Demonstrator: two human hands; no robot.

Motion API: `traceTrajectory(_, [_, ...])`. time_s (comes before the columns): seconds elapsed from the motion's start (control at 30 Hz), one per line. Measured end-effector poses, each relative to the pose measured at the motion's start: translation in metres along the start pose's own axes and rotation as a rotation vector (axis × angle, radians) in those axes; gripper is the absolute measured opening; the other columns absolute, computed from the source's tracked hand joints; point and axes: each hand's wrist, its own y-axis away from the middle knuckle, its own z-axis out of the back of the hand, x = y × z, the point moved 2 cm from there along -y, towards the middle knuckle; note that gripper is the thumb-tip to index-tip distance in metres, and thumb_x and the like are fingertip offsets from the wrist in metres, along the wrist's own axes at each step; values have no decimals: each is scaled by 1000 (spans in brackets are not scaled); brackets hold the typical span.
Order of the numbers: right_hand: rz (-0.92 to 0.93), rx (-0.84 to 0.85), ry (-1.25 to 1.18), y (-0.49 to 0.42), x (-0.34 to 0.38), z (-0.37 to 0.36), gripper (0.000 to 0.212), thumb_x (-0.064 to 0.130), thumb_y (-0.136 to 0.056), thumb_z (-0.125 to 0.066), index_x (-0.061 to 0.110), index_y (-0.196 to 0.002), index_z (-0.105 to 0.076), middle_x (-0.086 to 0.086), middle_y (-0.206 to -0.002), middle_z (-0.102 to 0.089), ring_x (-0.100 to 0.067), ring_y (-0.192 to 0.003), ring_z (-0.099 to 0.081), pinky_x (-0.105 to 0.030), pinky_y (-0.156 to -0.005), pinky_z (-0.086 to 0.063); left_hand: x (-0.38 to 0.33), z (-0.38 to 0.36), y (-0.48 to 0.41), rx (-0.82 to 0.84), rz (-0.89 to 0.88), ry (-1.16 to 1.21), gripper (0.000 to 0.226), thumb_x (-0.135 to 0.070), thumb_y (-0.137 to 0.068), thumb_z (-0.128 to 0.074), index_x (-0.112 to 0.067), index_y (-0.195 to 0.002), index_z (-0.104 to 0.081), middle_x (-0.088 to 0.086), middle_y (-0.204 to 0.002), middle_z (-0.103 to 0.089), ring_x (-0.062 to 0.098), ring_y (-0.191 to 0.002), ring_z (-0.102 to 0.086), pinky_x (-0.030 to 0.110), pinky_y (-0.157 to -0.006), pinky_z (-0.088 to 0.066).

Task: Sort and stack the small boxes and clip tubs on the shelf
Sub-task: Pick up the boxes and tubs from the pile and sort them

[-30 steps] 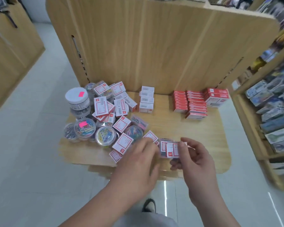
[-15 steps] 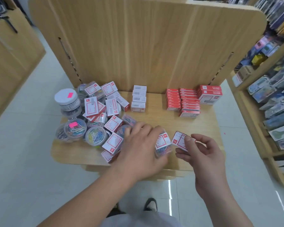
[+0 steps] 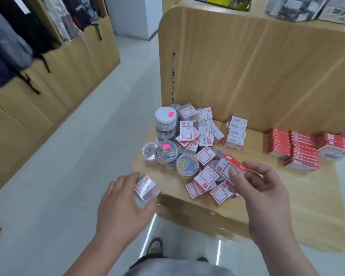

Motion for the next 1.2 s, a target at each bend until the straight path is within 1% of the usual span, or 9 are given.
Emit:
traceTrajectory(0.23, [-66, -89, 74, -24, 9, 12, 29, 2, -81, -80, 5, -108, -70, -16, -101, -77, -28, -92, -74, -38, -84, -60, 10, -37, -29, 110, -65, 176, 61, -43, -80, -81, -33, -133, -53, -12, -126, -52, 19, -109, -61, 35, -86, -53])
traceTrajectory(0.4, [-207, -27, -97, -28, 25, 9, 26, 7, -91, -69, -7, -114, -66, -19, -103, -77, -29, -94, -76, -28, -74, -63, 6, -10, -31, 21, -140, 108, 62, -68, -74, -62, -38, -129, -59, -10, -128, -51, 24, -107, -58, 42, -85, -53])
traceTrajectory(0.57, [-154, 2, -89, -18, 35, 3, 25, 10, -93, -68, -2, -115, -68, -17, -102, -78, -28, -91, -77, -25, -71, -62, -29, 22, -45, -47, -302, 251, 43, -43, -82, -63, -24, -121, -69, -11, -123, -56, 17, -104, -62, 33, -80, -52])
traceTrajectory(0.67, [-137, 23, -111, -13, 39, -4, 26, 7, -90, -69, -1, -115, -68, -19, -103, -77, -29, -93, -76, -27, -71, -62, -76, 30, -56, 100, -379, 491, 31, -34, -86, -72, -35, -117, -68, -20, -115, -60, 2, -87, -63, 13, -72, -46])
traceTrajectory(0.83, [-16, 119, 63, -3, 46, -8, 31, 17, -80, -74, 11, -111, -74, -18, -97, -77, -23, -80, -71, -31, -64, -59, -144, 17, -66, 471, -288, 790, 48, -37, -90, -75, -55, -129, -56, -27, -112, -64, -3, -76, -59, 17, -70, -48])
traceTrajectory(0.93, [90, 121, 234, -8, 53, 0, 36, 24, -77, -77, 21, -113, -76, -9, -90, -76, -15, -75, -66, -28, -65, -55, -164, 12, -69, 539, -400, 752, 35, -30, -93, -74, -50, -121, -66, -21, -99, -68, -3, -70, -54, 13, -68, -41])
traceTrajectory(1.03, [111, 85, 141, -22, 55, 12, 48, 22, -65, -87, 21, -112, -75, -8, -89, -76, -16, -74, -68, -27, -67, -55, -174, -1, -72, 619, -344, 705, 16, -28, -92, -75, -42, -100, -73, -14, -80, -66, 1, -65, -52, 27, -65, -46])
traceTrajectory(1.1, [76, 120, 60, -36, 53, 22, 53, 27, -61, -93, 24, -110, -76, -8, -98, -77, -19, -79, -69, -29, -71, -56, -184, -5, -77, 644, -211, 839, 21, -16, -92, -76, -36, -99, -76, -11, -82, -74, 8, -74, -66, 38, -73, -59])
traceTrajectory(1.2, [21, 251, 82, -55, 43, 33, 42, 26, -70, -88, 27, -110, -77, -5, -107, -77, -23, -94, -72, -37, -82, -57, -198, -10, -80, 629, -82, 922, 21, -9, -93, -72, -26, -104, -79, -5, -97, -80, 14, -93, -75, 33, -84, -60])
